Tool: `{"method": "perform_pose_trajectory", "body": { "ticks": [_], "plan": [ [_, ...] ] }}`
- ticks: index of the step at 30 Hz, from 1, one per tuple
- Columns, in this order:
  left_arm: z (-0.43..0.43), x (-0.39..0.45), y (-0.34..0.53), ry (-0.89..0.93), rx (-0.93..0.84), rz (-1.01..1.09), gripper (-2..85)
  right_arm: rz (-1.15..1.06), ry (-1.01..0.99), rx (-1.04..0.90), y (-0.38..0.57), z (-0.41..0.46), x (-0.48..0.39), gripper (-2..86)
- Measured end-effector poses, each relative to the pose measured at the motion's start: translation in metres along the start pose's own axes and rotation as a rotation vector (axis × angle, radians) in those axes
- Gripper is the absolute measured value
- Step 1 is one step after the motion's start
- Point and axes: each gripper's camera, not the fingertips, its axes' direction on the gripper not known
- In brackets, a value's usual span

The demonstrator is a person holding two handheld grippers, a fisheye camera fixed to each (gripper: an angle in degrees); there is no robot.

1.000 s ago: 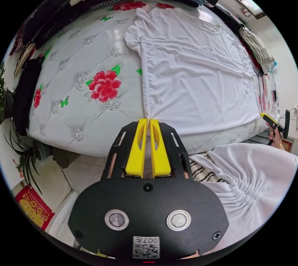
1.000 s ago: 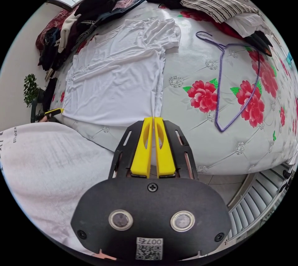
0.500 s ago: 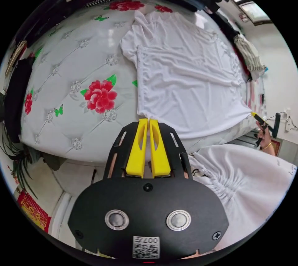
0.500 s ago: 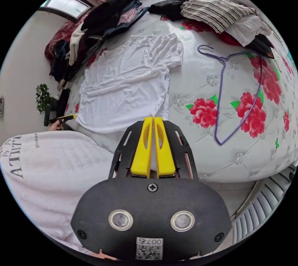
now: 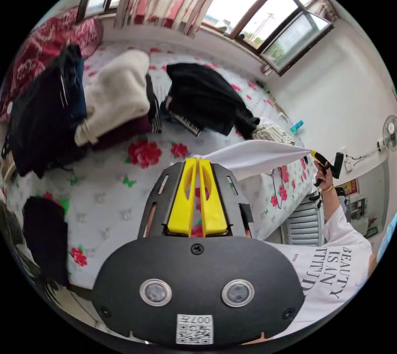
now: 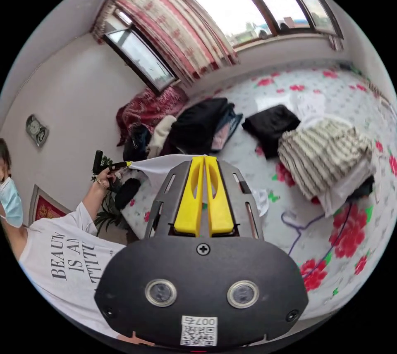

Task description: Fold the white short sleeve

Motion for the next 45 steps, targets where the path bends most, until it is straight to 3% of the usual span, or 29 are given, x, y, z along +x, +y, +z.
{"method": "perform_pose_trajectory", "body": {
  "ticks": [4,8,12,19,24,29,35,42,45],
  "plan": [
    [-0.072,0.030,0.012,-0.030,0.113,0.134,-0.9,-0.129,-0.033,0.099,-0.004,-0.048,-0.033,-0.3],
    [-0.090,0.035,0.056,-0.052,0.105,0.165,-0.9,-0.201,-0.030,0.069,0.039,-0.061,-0.041,-0.3],
    [-0.061,0.022,0.121,-0.081,-0.005,0.116,-1.0,-0.187,0.038,-0.069,0.095,-0.035,-0.027,-0.3],
    [0.061,-0.030,0.247,-0.024,-0.313,-0.113,-1.0,0.076,0.062,-0.384,0.222,0.067,0.036,-0.2],
    [0.088,-0.046,0.305,-0.079,-0.465,-0.179,-0.9,0.194,0.072,-0.511,0.278,0.101,0.057,-0.2],
    [0.074,-0.045,0.319,-0.073,-0.443,-0.151,-0.4,0.246,0.094,-0.527,0.293,0.106,0.066,-0.2],
    [0.042,-0.074,0.322,-0.081,-0.365,-0.273,5.9,0.265,0.190,-0.554,0.292,0.117,0.071,0.7],
    [-0.001,-0.127,0.287,-0.061,-0.183,-0.369,8.7,0.302,0.274,-0.466,0.267,0.120,0.071,3.3],
    [0.009,-0.150,0.256,-0.020,-0.158,-0.404,9.4,0.205,0.256,-0.448,0.230,0.153,0.048,4.1]
  ]
}}
